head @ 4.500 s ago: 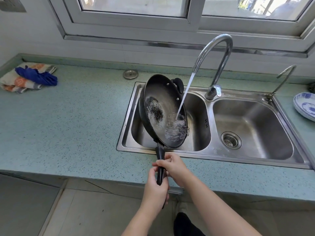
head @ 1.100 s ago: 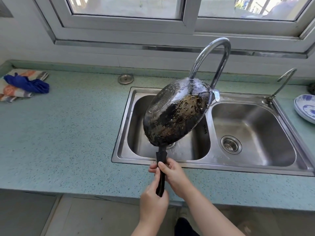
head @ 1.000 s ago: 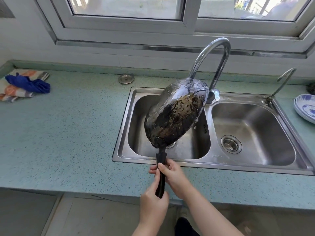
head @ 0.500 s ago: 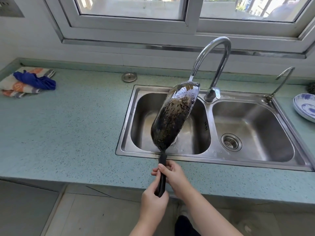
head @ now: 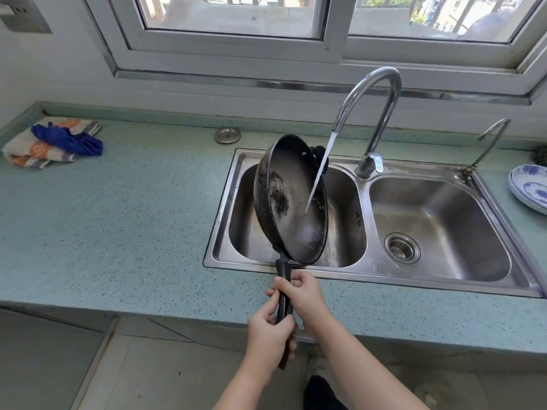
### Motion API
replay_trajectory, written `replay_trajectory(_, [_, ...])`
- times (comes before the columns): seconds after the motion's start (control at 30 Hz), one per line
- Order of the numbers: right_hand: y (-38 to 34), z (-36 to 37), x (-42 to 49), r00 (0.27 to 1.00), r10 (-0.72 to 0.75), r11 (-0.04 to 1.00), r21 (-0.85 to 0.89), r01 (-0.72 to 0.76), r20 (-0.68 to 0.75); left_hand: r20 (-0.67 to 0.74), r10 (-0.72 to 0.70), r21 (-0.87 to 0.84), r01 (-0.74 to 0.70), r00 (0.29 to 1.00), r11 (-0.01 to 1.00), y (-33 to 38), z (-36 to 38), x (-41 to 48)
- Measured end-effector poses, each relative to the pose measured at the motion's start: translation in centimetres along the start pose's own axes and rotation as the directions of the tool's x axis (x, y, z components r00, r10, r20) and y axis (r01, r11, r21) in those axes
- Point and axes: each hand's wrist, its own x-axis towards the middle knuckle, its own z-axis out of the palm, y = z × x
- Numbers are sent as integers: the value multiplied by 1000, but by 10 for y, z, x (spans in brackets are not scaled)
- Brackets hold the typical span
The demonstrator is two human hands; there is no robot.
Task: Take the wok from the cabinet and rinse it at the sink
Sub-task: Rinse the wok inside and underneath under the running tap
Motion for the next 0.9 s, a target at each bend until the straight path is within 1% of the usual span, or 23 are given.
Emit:
replay_trajectory(0.13, [3,-3,0,997,-8,994,-114,0,-71,19,-29,-27,30,999,999,-3,3,0])
replay_trajectory(0.23, [11,-8,4,995,12,980,-195,-32,-101,52,-27,-16,28,998,999,-2,3,0])
replay_trajectory(0.37, [11,-9,4,990,26,971,-234,-59,-140,98,-18,23,16,995,1000,-2,3,-1])
replay_trajectory(0.53, [8,-13,0,980,10,943,-325,-77,-201,131,-9,36,5,991,999,-2,9,-2])
replay_trajectory(0.7, [11,-22,2,980,4,915,-395,-83,-197,146,-10,85,-3,989,996,-2,14,-1])
replay_trajectory(0.9, [8,-26,2,984,-19,883,-464,-66,-176,104,-24,146,9,994,989,-4,16,6])
